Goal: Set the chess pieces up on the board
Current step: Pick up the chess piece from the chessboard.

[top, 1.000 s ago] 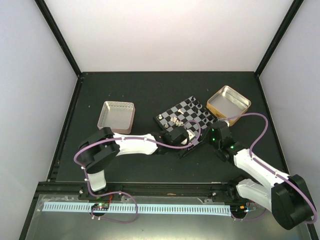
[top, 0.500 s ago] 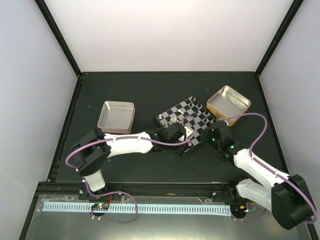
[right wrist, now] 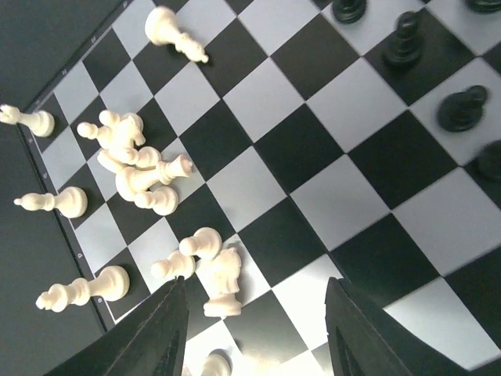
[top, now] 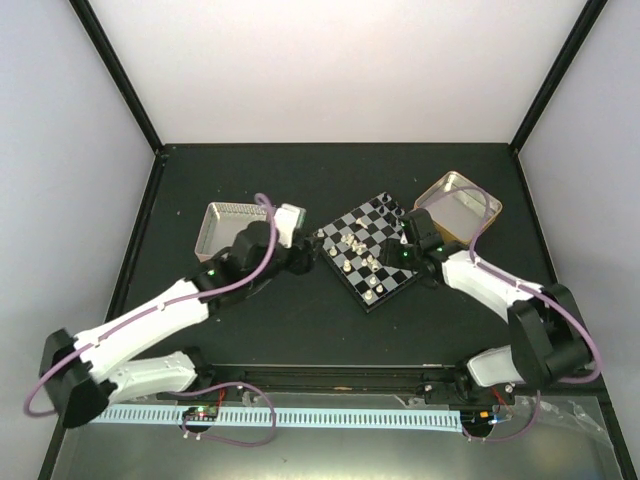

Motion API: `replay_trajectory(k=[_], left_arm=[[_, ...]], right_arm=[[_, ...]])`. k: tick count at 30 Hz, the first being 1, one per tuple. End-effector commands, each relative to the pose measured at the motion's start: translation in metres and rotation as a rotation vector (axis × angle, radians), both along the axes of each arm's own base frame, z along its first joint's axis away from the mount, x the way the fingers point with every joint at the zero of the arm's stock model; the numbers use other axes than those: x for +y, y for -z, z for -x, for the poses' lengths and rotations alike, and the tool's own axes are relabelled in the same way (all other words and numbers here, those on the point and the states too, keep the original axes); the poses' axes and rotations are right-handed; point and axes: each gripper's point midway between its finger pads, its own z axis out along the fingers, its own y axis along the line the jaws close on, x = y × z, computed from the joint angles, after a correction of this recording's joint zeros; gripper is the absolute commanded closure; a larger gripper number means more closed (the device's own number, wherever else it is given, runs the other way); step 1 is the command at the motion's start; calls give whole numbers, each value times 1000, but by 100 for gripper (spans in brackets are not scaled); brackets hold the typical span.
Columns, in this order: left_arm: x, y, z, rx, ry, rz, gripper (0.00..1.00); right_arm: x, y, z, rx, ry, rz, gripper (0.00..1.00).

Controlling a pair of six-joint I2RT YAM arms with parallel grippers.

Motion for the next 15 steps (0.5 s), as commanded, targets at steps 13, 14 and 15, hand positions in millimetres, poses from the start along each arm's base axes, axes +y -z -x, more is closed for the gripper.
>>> replay_trajectory(k=[13, 14, 15], left_arm=[[83, -43, 20, -166, -191, 144, 22], [84, -43, 20, -167, -191, 148, 22], [84, -44, 21, -168, -188, 150, 21]], right_arm=[[26, 31, 11, 183, -159, 161, 55], [27, 32, 12, 186, -164, 162, 55], [29, 34, 14, 194, -171, 161, 55]])
